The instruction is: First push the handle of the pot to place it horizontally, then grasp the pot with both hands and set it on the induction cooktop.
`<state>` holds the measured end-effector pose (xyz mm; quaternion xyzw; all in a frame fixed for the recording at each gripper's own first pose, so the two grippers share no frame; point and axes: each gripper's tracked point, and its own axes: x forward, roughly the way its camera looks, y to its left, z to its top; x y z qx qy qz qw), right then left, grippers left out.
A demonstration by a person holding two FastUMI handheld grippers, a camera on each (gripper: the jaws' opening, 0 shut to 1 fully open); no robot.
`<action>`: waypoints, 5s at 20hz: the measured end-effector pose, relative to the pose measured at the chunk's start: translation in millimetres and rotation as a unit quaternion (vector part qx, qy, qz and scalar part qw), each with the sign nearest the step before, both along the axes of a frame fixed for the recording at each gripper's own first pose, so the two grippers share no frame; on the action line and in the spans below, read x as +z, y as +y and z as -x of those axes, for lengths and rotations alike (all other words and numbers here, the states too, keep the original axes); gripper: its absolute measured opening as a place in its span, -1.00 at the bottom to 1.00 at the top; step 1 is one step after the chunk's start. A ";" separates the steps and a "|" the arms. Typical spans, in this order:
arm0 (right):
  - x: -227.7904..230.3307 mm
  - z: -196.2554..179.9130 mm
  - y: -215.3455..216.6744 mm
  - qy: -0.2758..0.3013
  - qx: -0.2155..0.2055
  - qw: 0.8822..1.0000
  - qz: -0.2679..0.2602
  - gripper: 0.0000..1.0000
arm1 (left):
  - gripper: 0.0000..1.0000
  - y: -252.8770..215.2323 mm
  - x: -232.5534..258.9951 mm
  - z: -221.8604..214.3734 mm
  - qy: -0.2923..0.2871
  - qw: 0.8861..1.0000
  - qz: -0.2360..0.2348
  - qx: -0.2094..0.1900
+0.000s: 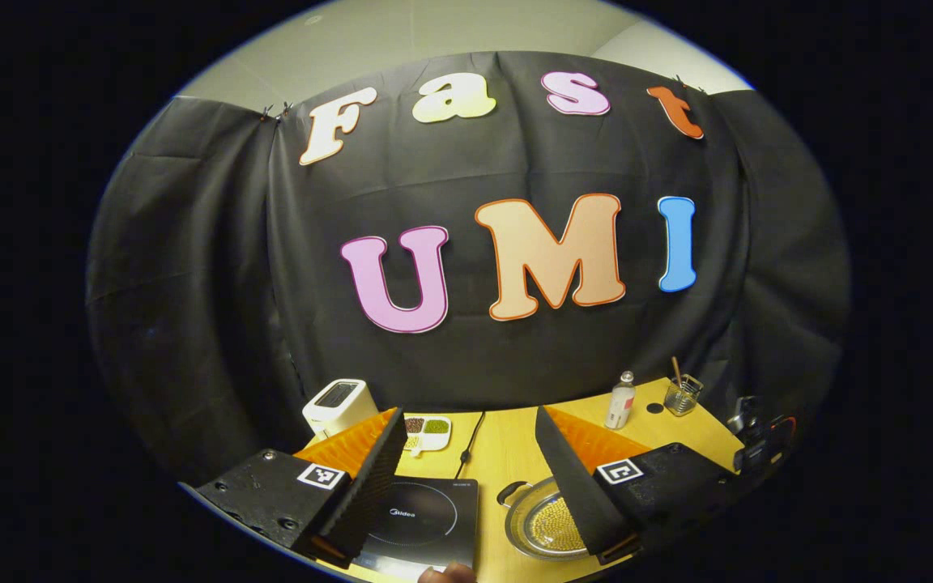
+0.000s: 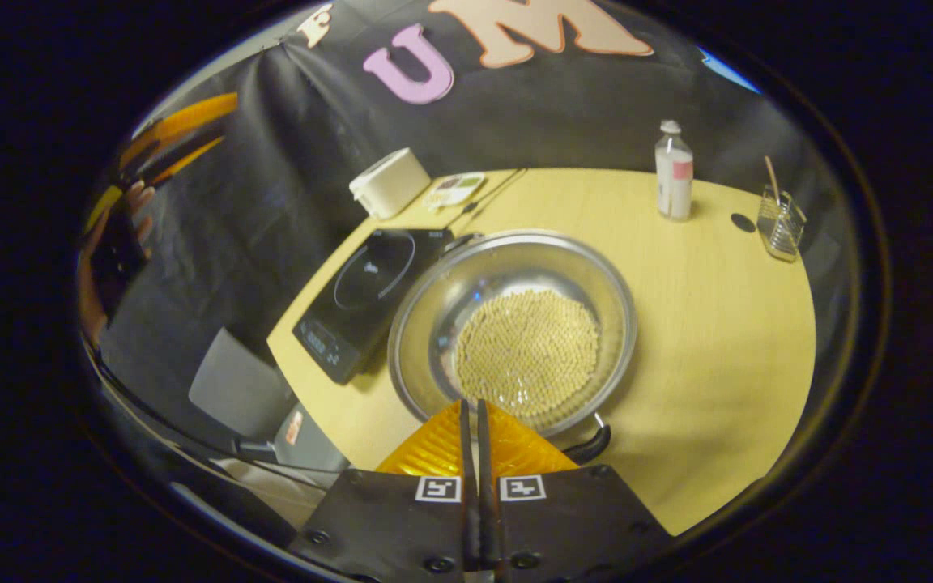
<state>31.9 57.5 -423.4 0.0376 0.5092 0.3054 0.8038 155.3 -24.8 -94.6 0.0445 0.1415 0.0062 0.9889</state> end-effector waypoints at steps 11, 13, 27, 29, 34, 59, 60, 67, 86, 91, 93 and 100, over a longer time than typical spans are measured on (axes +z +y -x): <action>-60.9 38.2 -28.0 0.071 0.058 0.993 0.079 -0.94 | 0.94 -0.8 0.6 7.0 0.008 1.000 -0.016 -0.001; -60.2 37.1 -31.4 0.069 0.054 0.993 0.080 -1.00 | 1.00 -2.0 -2.6 8.1 0.013 1.000 -0.011 0.000; -62.0 3.6 -64.4 0.043 -0.016 0.994 0.095 -0.94 | 0.94 -2.4 -0.3 13.3 0.012 1.000 -0.016 0.000; -63.6 -5.2 -68.9 0.040 -0.031 0.994 0.093 -1.00 | 0.94 -3.5 -0.6 13.6 0.013 1.000 -0.018 0.000; -67.7 -25.6 -78.2 0.038 -0.061 0.993 0.091 -1.00 | 0.94 -7.4 0.3 13.5 0.012 1.000 -0.021 -0.004; -17.0 -100.8 -108.0 -0.011 -0.247 0.967 0.064 -0.64 | 0.97 -14.6 -176.3 37.9 0.229 0.971 0.060 -0.021; -11.6 -108.5 -110.7 -0.018 -0.262 0.963 0.057 -0.57 | 0.97 -15.1 -190.1 39.8 0.246 0.967 0.067 -0.023; -34.2 -119.6 -102.0 0.003 -0.271 0.957 0.099 0.38 | 0.98 -14.2 -275.6 43.3 0.338 0.937 0.077 -0.037; -91.0 -117.3 -98.5 0.009 -0.220 0.948 0.232 0.49 | 0.87 -27.6 -363.7 26.6 0.413 0.905 0.084 -0.050; -98.9 -117.7 -102.3 0.013 -0.230 0.943 0.239 0.53 | 0.94 -25.8 -372.3 24.4 0.414 0.907 0.065 -0.042; -100.4 -115.5 -105.1 0.023 -0.242 0.941 0.235 0.48 | 0.80 -25.0 -377.7 23.0 0.411 0.909 0.054 -0.035; -95.1 -108.3 -107.8 0.028 -0.257 0.942 0.213 0.18 | 0.59 -24.1 -385.7 21.4 0.423 0.904 0.031 -0.055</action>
